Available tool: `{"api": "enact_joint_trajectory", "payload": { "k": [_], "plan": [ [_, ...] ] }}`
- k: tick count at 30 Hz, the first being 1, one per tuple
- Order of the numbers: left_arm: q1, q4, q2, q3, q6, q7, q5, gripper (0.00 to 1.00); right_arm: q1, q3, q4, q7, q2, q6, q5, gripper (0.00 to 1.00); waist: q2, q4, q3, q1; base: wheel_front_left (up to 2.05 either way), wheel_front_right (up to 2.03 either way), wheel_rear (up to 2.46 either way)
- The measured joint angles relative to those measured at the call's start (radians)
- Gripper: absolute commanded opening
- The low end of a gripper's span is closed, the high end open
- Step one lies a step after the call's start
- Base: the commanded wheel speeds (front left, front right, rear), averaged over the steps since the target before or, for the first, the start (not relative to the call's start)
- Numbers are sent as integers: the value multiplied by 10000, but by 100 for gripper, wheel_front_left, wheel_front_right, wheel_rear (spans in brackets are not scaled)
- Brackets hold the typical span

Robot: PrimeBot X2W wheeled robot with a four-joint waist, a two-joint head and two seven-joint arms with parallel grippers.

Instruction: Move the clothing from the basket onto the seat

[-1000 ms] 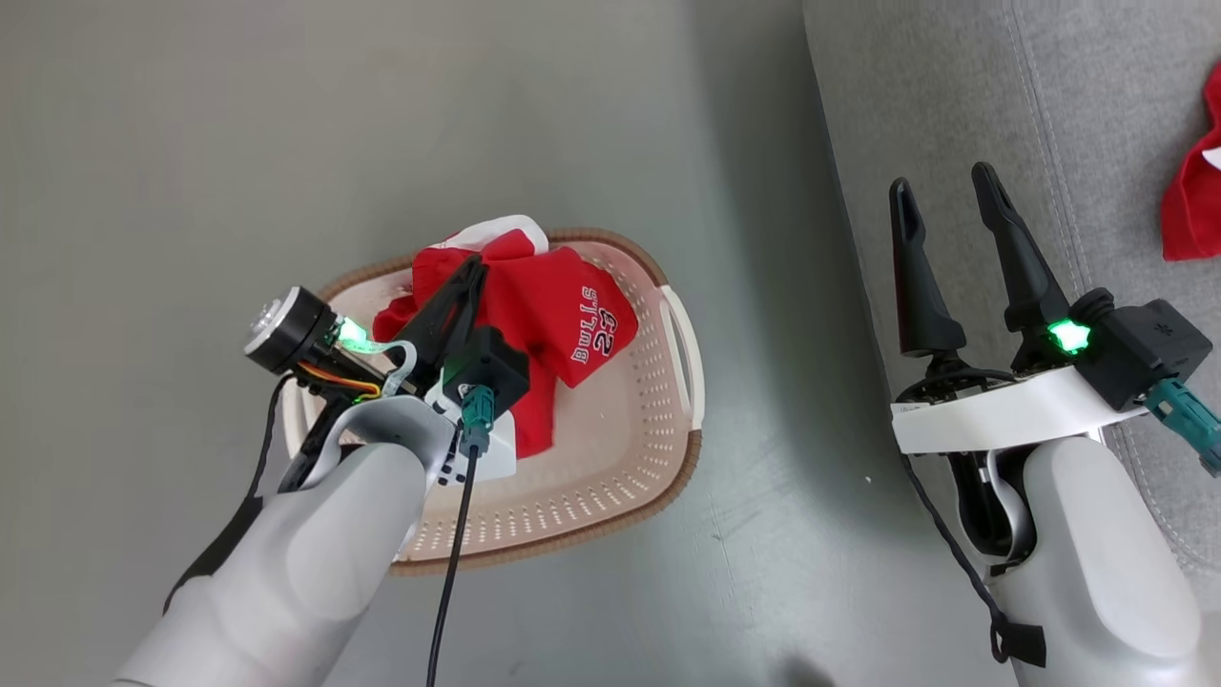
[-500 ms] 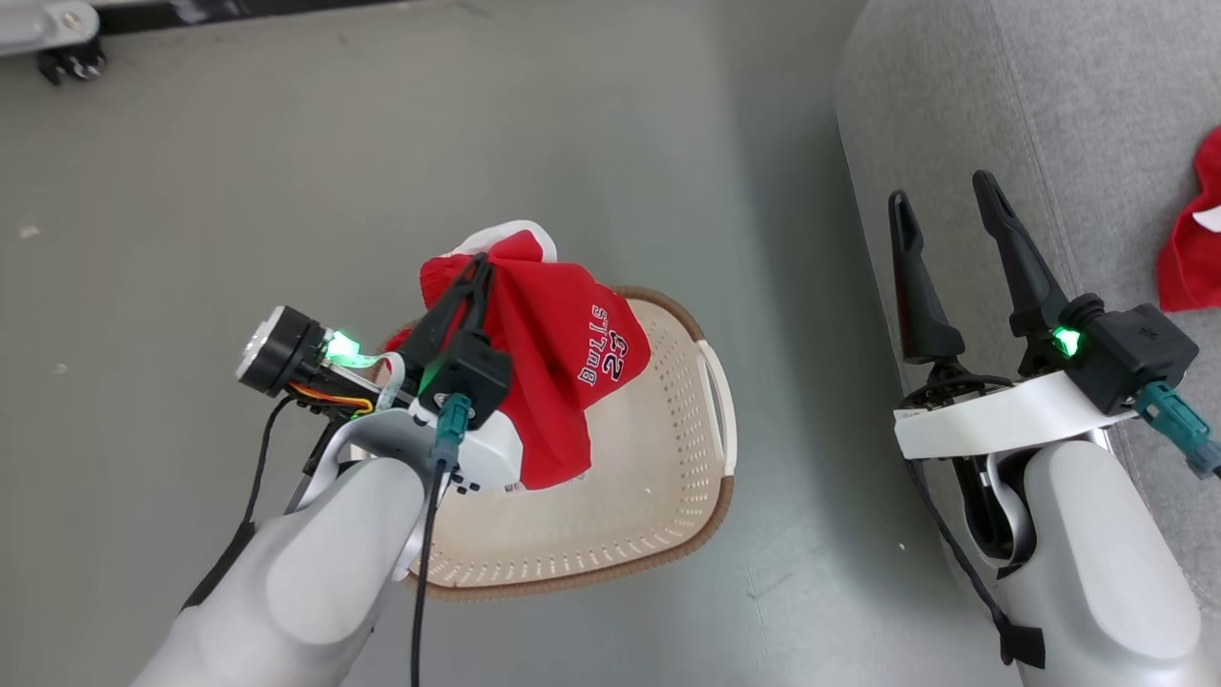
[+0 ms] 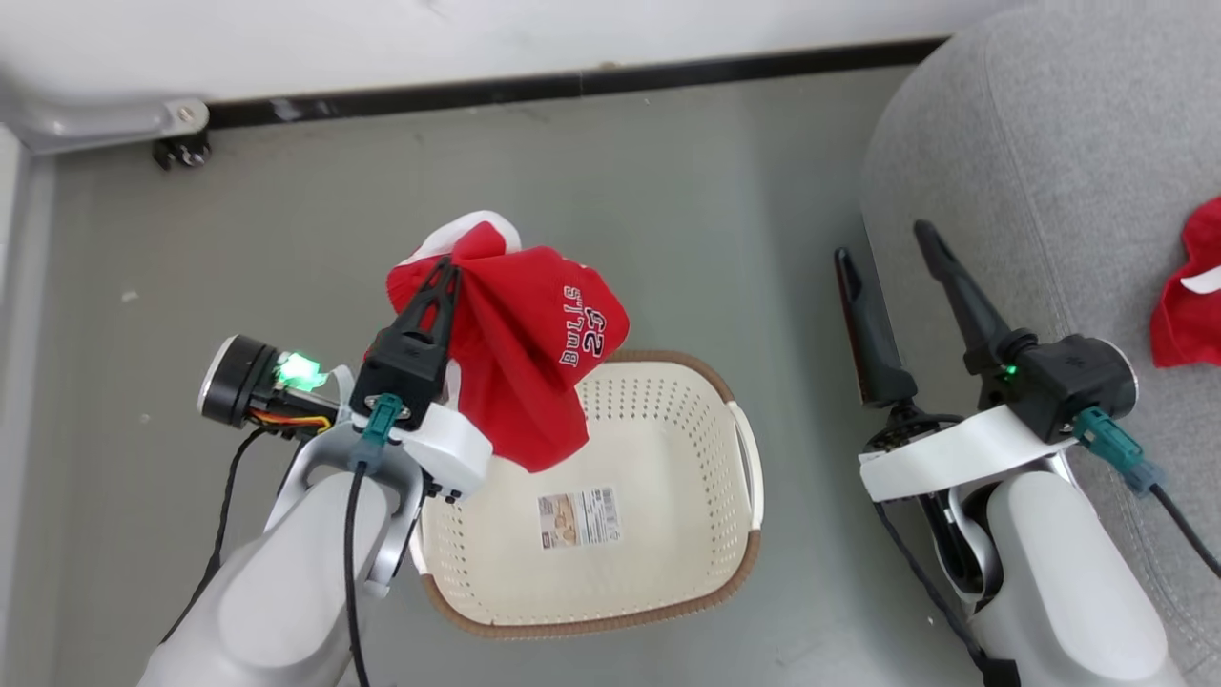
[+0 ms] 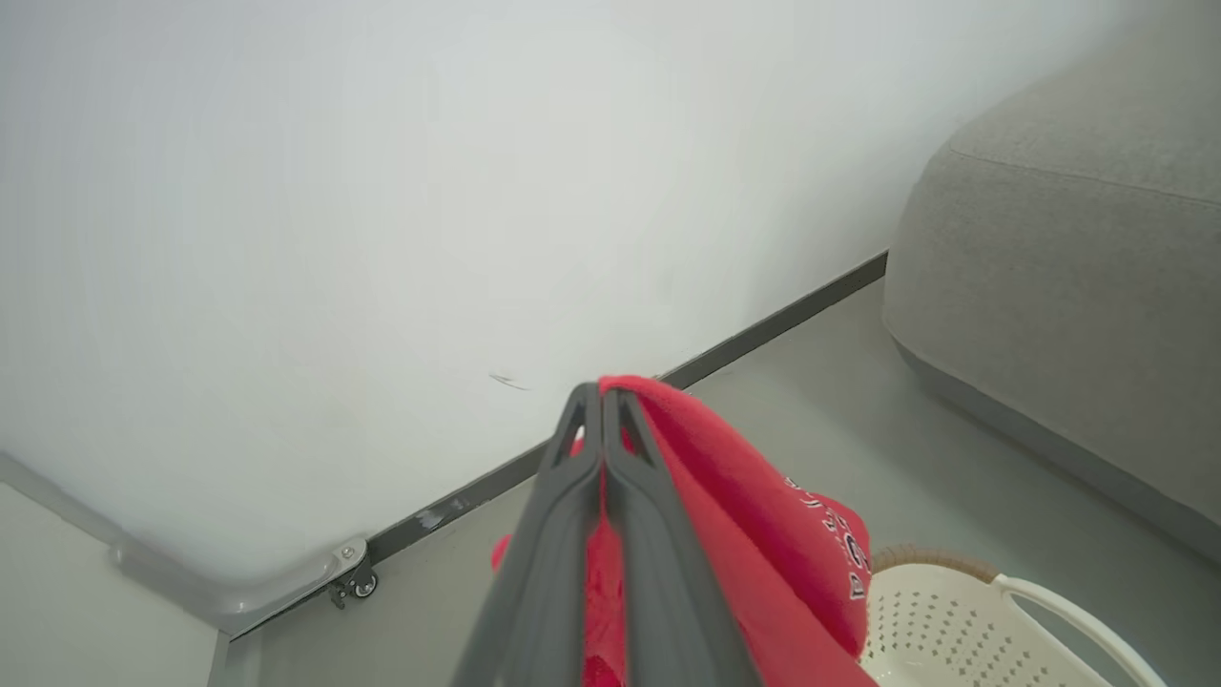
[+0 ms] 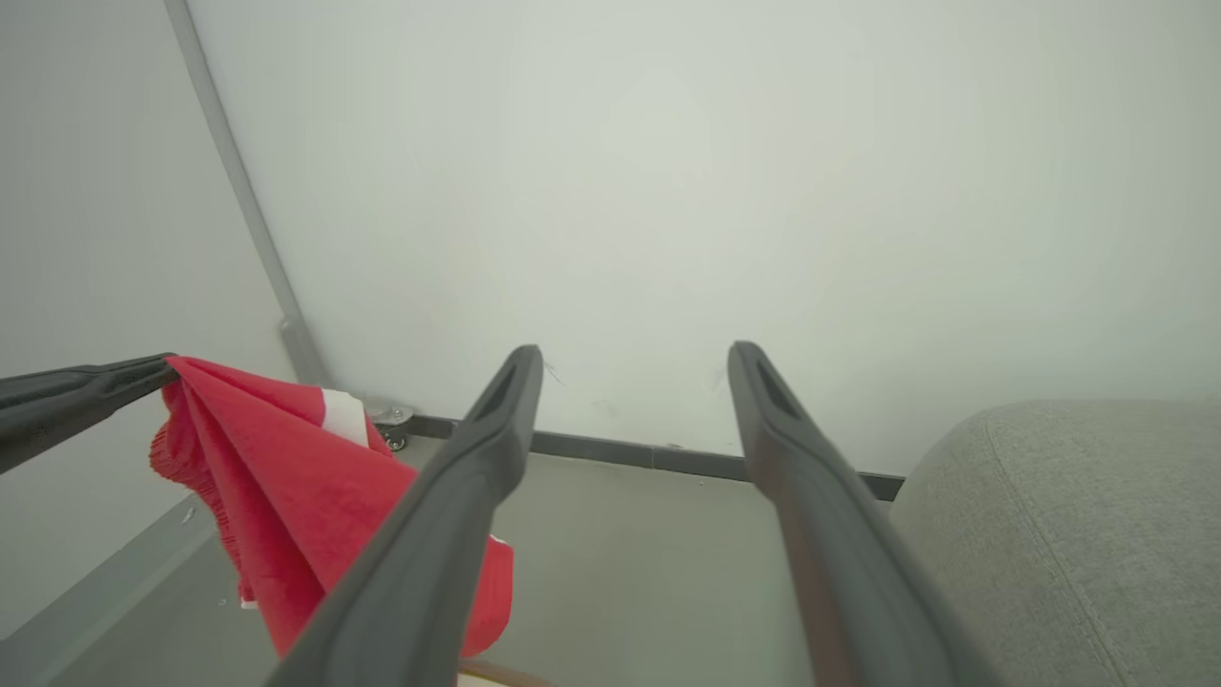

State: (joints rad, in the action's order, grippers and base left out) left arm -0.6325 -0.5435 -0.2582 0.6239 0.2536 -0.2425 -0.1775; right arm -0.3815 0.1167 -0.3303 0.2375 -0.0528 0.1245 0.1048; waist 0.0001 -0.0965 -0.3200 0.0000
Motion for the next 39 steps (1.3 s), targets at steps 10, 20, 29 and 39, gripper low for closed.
{"api": "enact_joint_trajectory", "payload": {
  "k": [10, 20, 29, 39],
  "plan": [
    [816, 727, -253, -667, -339, -4, -999, 0, 291, 362, -86, -222, -217, 0, -100, 100, 0, 316, 943, 0, 0, 0, 0],
    [1483, 1469, -560, -1080, -625, -44, -1726, 0, 850, 1106, -221, -608, -545, 0, -104, 100, 0, 589, 1854, 0, 0, 0, 0],
    [1814, 2044, -947, -1095, -1133, 42, -1929, 0, 1210, 2090, -196, -949, -848, 0, -71, 100, 0, 781, 2577, 0, 0, 0, 0],
    [1814, 2941, -1160, -915, -1411, 414, -1975, 0, 1400, 3697, 23, -1452, -1300, 0, 311, 100, 0, 906, 3221, 0, 0, 0, 0]
  ]
}}
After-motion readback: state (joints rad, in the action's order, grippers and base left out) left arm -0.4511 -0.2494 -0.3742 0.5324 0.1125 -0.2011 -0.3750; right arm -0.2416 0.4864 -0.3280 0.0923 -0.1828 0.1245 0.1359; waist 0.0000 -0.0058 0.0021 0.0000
